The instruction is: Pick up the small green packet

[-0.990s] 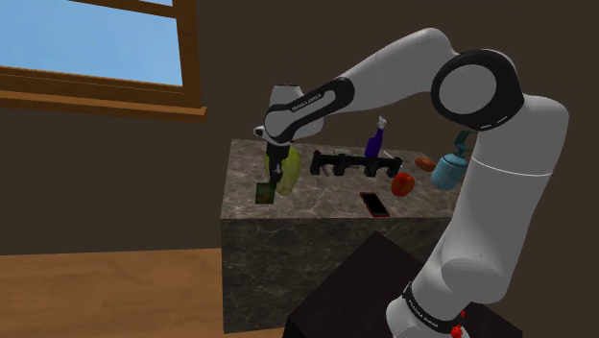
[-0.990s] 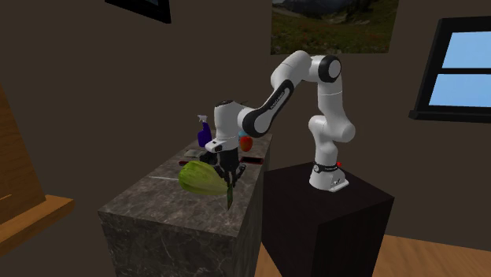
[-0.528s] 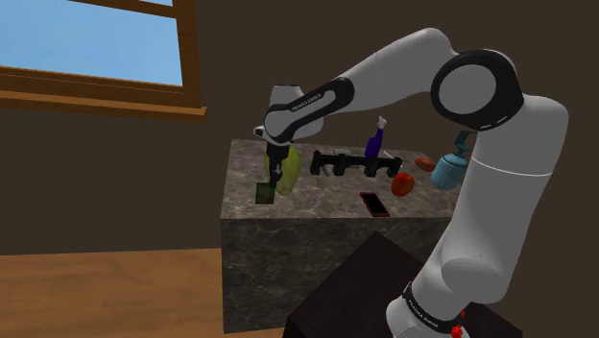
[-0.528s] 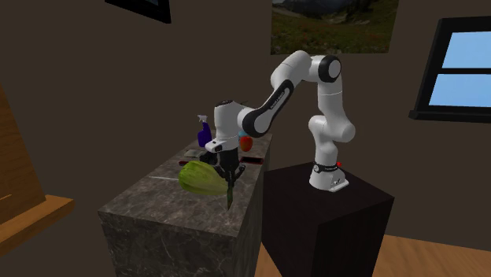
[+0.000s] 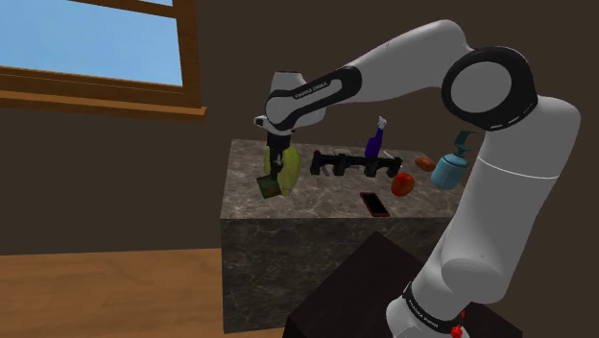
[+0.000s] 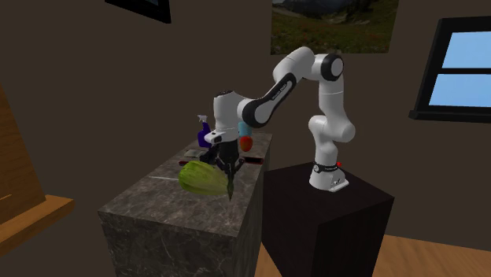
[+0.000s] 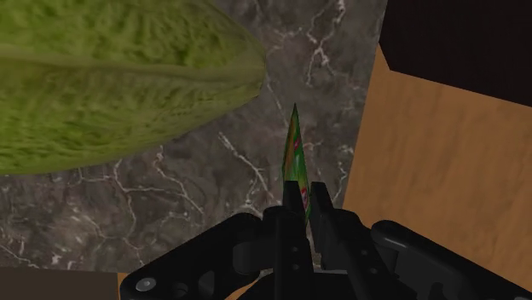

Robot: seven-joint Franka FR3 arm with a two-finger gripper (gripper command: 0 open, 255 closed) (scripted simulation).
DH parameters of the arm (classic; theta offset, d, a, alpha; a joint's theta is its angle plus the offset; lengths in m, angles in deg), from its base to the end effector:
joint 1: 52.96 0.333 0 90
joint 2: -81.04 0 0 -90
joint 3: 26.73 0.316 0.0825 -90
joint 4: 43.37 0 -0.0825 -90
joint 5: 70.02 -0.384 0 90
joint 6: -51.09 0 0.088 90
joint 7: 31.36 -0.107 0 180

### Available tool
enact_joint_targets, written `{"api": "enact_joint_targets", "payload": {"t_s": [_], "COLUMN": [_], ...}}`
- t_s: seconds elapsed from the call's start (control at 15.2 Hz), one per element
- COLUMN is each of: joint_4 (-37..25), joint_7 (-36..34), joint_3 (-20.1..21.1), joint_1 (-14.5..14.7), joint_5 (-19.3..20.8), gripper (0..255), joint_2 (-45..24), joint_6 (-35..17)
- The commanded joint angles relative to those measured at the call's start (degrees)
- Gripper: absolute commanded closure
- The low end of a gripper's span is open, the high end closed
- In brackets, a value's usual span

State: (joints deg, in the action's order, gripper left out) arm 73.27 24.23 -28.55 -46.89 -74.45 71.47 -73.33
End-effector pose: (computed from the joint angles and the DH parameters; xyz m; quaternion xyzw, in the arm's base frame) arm 0.5753 0.0461 0.3610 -0.8771 -0.4792 0.0015 0.0328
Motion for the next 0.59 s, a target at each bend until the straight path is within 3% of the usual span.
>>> {"api": "enact_joint_targets", "payload": {"t_s": [0.0, 0.53], "joint_4": [-0.7, -3.1], "joint_7": [-0.1, -0.4], "joint_3": [-0.1, -0.1], "joint_1": [0.0, 0.0], "joint_5": [0.1, 0.4], "gripper": [255, 255], "joint_2": [0.8, 2.8], "joint_6": [1.6, 5.9]}}
